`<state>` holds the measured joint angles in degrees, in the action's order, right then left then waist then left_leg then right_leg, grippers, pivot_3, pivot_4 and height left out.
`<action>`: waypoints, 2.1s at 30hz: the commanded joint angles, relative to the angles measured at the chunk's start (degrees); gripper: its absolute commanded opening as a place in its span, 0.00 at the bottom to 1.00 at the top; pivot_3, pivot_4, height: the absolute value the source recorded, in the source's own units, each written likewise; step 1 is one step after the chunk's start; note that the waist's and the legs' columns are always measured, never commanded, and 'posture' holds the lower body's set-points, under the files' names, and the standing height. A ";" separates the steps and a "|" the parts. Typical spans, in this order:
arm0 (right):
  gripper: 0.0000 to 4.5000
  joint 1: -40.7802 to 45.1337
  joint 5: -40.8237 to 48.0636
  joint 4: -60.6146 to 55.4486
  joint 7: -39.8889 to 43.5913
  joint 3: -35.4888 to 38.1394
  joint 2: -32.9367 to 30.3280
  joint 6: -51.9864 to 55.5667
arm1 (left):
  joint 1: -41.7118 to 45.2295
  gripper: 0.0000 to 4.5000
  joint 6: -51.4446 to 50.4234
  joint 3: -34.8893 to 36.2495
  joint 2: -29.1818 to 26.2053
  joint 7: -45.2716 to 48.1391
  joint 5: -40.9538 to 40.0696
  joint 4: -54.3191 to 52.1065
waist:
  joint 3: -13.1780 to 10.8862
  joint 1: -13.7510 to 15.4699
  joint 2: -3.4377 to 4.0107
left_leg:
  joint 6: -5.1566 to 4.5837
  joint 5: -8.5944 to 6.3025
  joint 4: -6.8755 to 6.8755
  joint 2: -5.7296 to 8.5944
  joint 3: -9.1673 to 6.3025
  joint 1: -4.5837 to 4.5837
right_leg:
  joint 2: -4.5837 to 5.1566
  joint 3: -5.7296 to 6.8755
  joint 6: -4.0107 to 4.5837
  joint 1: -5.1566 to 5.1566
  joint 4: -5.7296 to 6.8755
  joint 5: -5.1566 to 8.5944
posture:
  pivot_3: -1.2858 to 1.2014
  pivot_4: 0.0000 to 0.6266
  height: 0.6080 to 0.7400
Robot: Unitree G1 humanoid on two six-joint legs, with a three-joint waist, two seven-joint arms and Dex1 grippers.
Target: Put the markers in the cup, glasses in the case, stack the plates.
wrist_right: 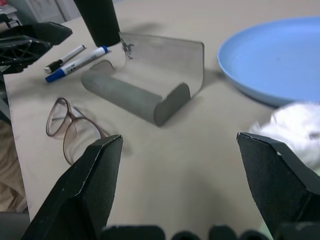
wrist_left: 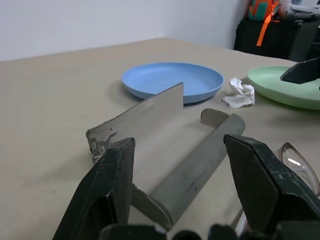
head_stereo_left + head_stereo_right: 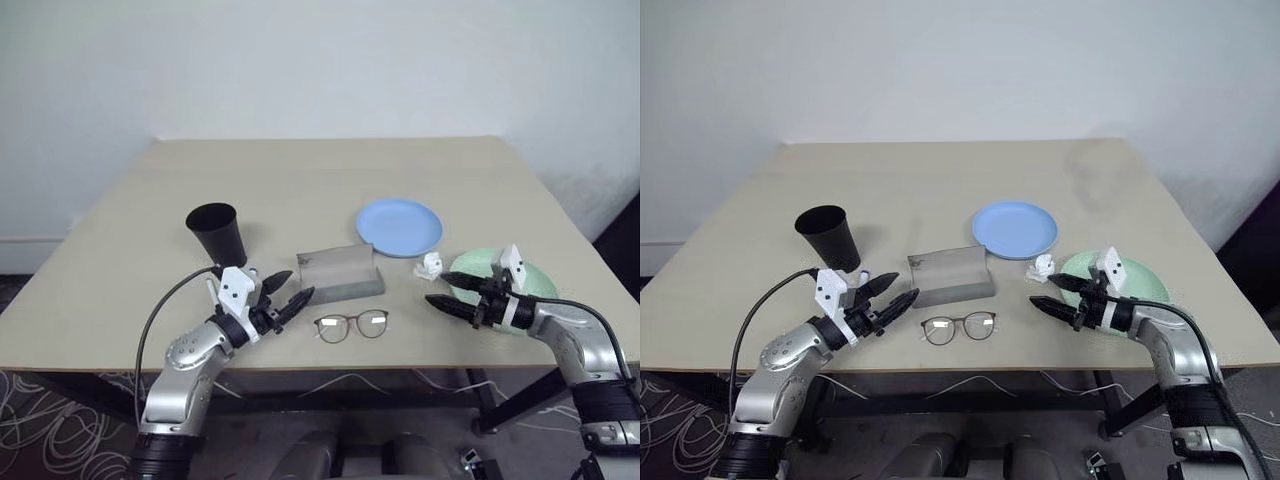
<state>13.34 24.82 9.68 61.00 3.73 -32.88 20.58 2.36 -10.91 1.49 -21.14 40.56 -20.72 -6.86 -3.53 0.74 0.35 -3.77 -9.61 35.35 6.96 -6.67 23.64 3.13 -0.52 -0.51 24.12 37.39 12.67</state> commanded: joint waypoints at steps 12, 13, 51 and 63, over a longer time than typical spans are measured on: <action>0.88 -4.13 1.96 -10.65 -6.04 1.67 2.39 1.68 | 2.75 0.66 -1.98 0.26 -2.32 2.55 -1.13 -0.95 | 0.00 -0.17 0.01 | 0.00 0.00 -0.02 -0.01 0.00 -0.01 | 0.00 -0.03 0.02 0.00 0.12 0.01 | 0.52 0.00 0.97; 0.88 -4.66 2.07 -11.66 -6.35 1.72 2.38 2.09 | 2.68 0.66 -2.20 -0.02 -2.36 2.71 -1.19 -1.39 | 0.00 -0.08 0.00 | 0.00 0.00 -0.02 0.00 0.00 -0.01 | 0.00 -0.03 0.02 0.00 0.11 0.01 | 0.52 0.00 0.97; 0.88 -5.97 -16.46 -26.21 -36.04 -4.59 4.54 14.73 | 8.52 0.66 0.00 -3.10 1.13 5.64 -0.03 5.06 | 0.00 0.02 -0.01 | 0.00 0.00 0.00 0.01 0.02 0.00 | -0.02 -0.05 0.01 0.12 0.08 0.00 | 0.52 0.00 0.97; 0.88 -6.78 -22.55 -28.77 -42.44 -6.74 5.94 17.92 | 10.51 0.66 0.99 -4.05 1.72 7.26 0.28 7.51 | 0.01 -0.02 -0.02 | 0.00 0.00 0.02 0.00 0.02 -0.02 | -0.02 -0.03 0.01 0.12 0.11 0.00 | 0.52 0.00 0.97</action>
<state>5.58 3.94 -16.78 20.52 -3.28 -27.28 37.61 11.38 -11.17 -2.19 -19.50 47.15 -20.45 1.58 -3.52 0.72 0.34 -3.76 -9.61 35.38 6.97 -6.65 23.62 3.10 -0.55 -0.49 24.24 37.50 12.67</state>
